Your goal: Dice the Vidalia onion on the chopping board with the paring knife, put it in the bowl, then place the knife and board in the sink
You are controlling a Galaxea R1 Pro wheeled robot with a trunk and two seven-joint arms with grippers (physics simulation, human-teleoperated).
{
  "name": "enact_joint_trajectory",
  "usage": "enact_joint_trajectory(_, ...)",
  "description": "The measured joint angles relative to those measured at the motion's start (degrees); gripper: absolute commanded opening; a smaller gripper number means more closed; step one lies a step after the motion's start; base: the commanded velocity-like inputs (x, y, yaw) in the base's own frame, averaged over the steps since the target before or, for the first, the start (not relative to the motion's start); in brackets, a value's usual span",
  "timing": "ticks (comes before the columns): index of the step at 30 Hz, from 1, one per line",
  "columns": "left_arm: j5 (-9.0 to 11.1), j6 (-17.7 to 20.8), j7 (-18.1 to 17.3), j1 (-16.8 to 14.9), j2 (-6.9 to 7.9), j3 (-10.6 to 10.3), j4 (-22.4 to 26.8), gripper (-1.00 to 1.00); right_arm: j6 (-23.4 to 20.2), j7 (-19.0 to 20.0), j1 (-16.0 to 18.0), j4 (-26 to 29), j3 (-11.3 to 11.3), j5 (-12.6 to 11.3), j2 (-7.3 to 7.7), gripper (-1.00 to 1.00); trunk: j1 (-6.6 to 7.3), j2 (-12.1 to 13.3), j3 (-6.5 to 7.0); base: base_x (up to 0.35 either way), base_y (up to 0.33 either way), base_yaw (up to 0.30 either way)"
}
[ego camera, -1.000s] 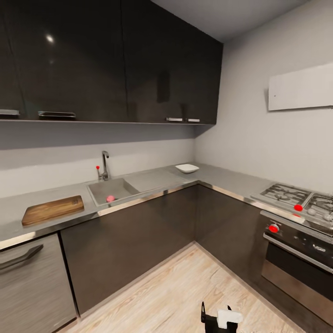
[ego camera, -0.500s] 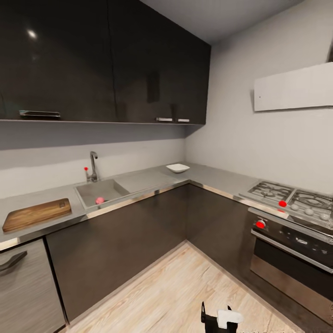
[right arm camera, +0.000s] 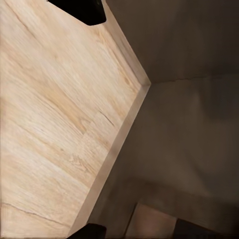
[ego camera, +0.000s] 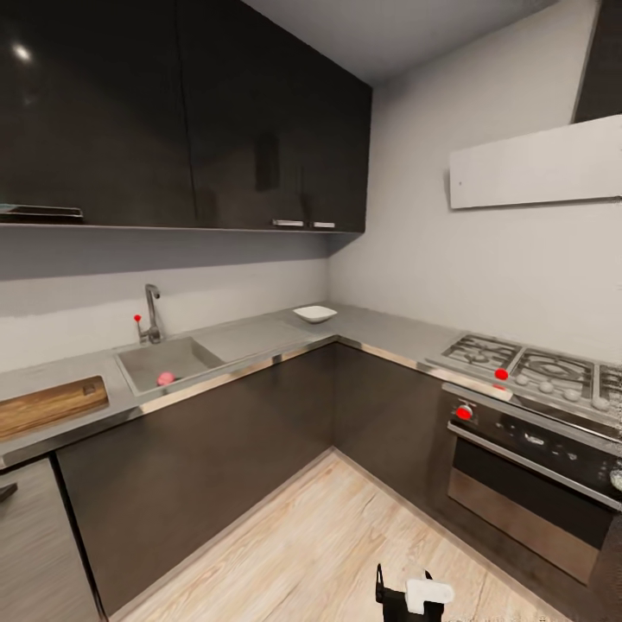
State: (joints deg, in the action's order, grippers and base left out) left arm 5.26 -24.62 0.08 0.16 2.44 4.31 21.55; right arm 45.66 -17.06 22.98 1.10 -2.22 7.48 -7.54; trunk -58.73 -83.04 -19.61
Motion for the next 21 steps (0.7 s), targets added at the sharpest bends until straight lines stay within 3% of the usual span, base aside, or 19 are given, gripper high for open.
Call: enact_joint_trajectory(21,0.0,0.0,0.0,0.0,0.00,0.0,0.1,1.00,0.0,0.0,0.0,0.0,0.0,0.0,0.00,1.00,0.00,0.0,-0.12,0.000,0.000,-0.119)
